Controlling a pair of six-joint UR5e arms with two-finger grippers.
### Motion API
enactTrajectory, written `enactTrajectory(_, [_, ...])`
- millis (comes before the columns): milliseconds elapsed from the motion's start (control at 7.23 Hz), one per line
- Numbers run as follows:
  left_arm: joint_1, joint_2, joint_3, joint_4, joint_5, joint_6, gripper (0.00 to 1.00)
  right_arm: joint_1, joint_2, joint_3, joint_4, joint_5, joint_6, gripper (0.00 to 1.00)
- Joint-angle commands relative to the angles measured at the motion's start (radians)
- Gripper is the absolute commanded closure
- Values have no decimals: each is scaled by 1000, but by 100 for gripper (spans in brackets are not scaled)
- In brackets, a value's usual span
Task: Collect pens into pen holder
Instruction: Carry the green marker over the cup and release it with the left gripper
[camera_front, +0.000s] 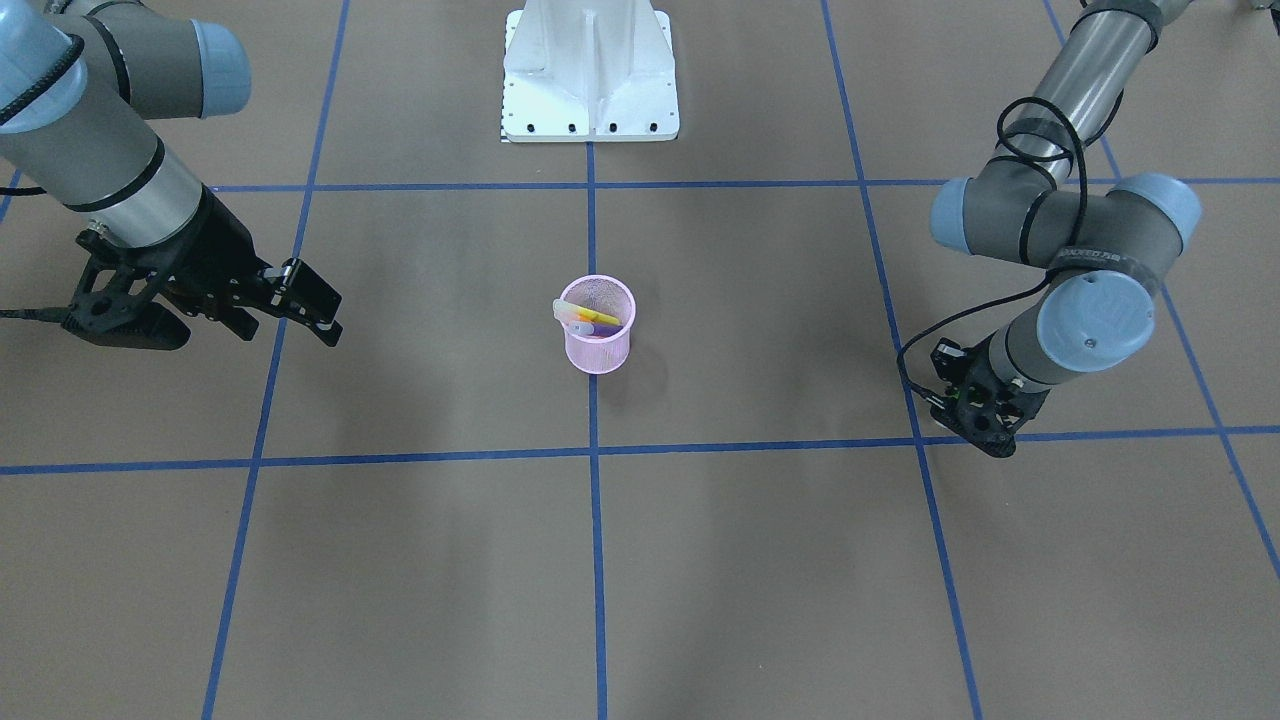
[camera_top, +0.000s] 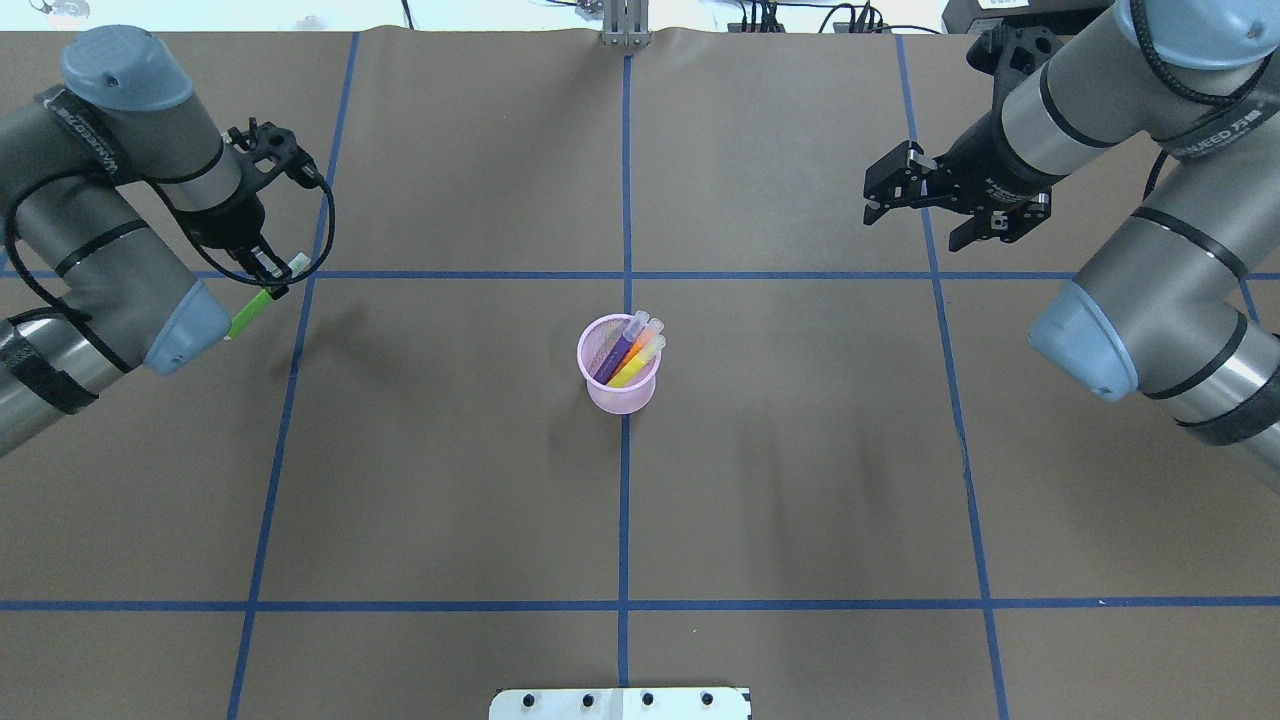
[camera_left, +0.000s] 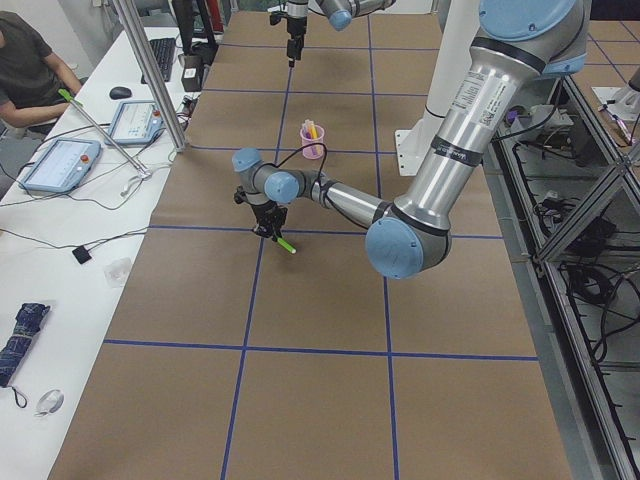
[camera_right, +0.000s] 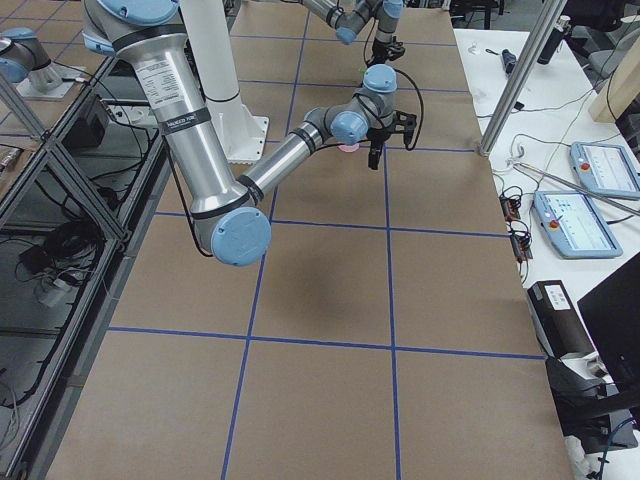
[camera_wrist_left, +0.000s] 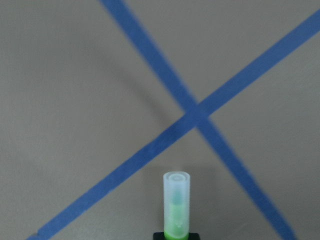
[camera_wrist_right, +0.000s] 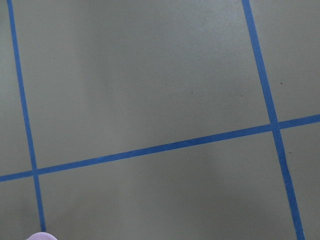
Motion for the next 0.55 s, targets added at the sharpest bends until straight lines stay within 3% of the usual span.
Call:
enactTrajectory(0, [73,-3,-252,-41,159,-154,100,20,-13,2,0,2,-14,0])
enactTrajectory(138, [116,-41,-320,-43,195,-238,100,30,-23,1,0,0,-21,0])
enactTrajectory(277, [180,-130,-326,-45,285,-321,100,40,-33,1,2,0,-22,0])
enactTrajectory(415, [299,-214,-323,-55,453,-332,100,50,-44,-1,0,-2,-43,0])
